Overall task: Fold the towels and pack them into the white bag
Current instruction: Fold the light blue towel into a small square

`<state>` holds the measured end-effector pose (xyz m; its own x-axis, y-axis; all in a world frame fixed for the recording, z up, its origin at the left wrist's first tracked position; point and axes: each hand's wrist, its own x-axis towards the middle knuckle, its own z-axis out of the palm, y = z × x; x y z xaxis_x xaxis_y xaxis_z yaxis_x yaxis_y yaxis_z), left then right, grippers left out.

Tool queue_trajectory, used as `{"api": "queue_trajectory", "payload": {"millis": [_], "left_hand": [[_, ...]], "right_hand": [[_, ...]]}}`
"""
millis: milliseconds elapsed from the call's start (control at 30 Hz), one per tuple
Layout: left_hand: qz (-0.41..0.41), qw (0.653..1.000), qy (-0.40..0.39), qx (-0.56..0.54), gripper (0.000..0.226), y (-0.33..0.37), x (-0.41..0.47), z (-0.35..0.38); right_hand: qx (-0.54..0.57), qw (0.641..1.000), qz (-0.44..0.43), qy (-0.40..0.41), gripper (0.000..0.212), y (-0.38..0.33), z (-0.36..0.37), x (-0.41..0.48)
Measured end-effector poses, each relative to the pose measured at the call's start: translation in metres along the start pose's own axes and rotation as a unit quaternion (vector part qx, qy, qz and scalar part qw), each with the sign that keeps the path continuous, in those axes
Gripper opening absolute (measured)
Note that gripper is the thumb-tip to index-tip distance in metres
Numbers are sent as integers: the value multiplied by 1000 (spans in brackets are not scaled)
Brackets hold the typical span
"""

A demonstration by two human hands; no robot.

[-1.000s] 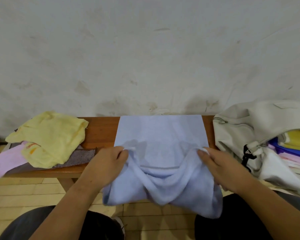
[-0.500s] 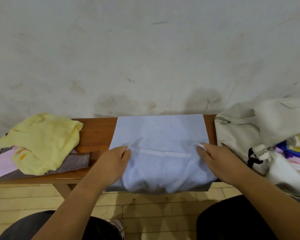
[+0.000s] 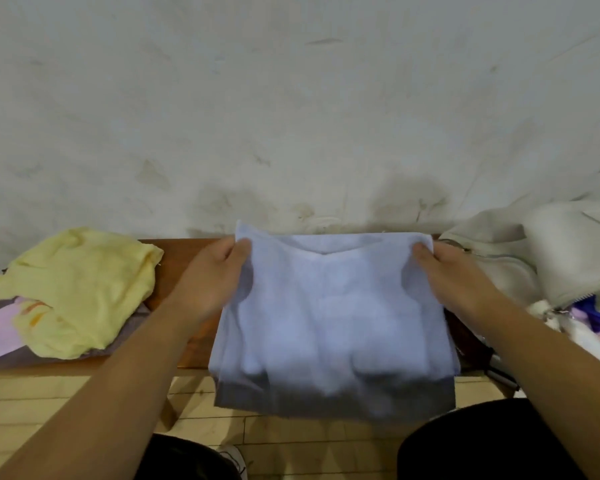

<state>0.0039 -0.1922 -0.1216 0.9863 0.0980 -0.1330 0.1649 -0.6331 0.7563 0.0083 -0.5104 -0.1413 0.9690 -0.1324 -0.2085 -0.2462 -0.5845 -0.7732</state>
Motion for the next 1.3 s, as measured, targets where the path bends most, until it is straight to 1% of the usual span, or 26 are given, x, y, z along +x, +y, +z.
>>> {"api": "queue_trajectory", "payload": {"millis": [67, 133, 300, 367, 400, 467, 567, 633, 667, 700, 800, 967, 1033, 1133, 1200, 1300], "left_hand": [[-19, 998, -47, 47, 38, -25, 11, 14], [-29, 992, -75, 98, 38, -41, 8, 16], [-29, 975, -117, 186, 40, -46, -6, 6], [-33, 967, -108, 227, 40, -42, -9, 4], [-40, 968, -94, 227, 40, -40, -9, 3], [-35, 977, -47, 207, 40, -35, -5, -1], [1, 987, 25, 160, 40, -18, 13, -9], [12, 989, 65, 131, 38, -10, 29, -8], [13, 989, 75, 124, 37, -10, 37, -6], [11, 990, 73, 117, 36, -14, 44, -1], [-10, 993, 19, 115, 37, -35, 53, 15], [-17, 974, -17, 227, 39, -39, 50, 18], [-28, 965, -19, 259, 36, -43, 42, 13], [-46, 947, -43, 314, 39, -43, 29, 8], [-43, 950, -41, 305, 39, -43, 30, 6], [3, 964, -1, 266, 40, -44, 37, 5]], "right_hand": [[-24, 999, 39, -18, 49, 15, 14, 12], [-41, 997, 60, -27, 49, 23, 18, 15], [-102, 992, 43, -61, 37, 35, 11, 11], [-123, 990, 31, -60, 29, 38, 12, 6], [-133, 990, 18, -52, 27, 38, 13, 4], [-136, 990, -21, -22, 32, 33, 14, 2], [-81, 992, -69, 68, 37, 13, 13, 13], [-33, 992, -54, 108, 35, 6, 14, 31], [-14, 993, -32, 114, 34, 5, 16, 39], [-6, 994, -12, 111, 35, 8, 19, 47], [-30, 996, 17, 81, 36, 23, 30, 62], [-144, 989, 20, 15, 34, 25, 30, 62], [-166, 986, 16, 0, 34, 25, 29, 56], [-201, 979, 7, -24, 34, 24, 26, 48], [-211, 977, 6, -20, 33, 23, 31, 49], [-154, 987, -5, 35, 27, 27, 39, 56]]}}
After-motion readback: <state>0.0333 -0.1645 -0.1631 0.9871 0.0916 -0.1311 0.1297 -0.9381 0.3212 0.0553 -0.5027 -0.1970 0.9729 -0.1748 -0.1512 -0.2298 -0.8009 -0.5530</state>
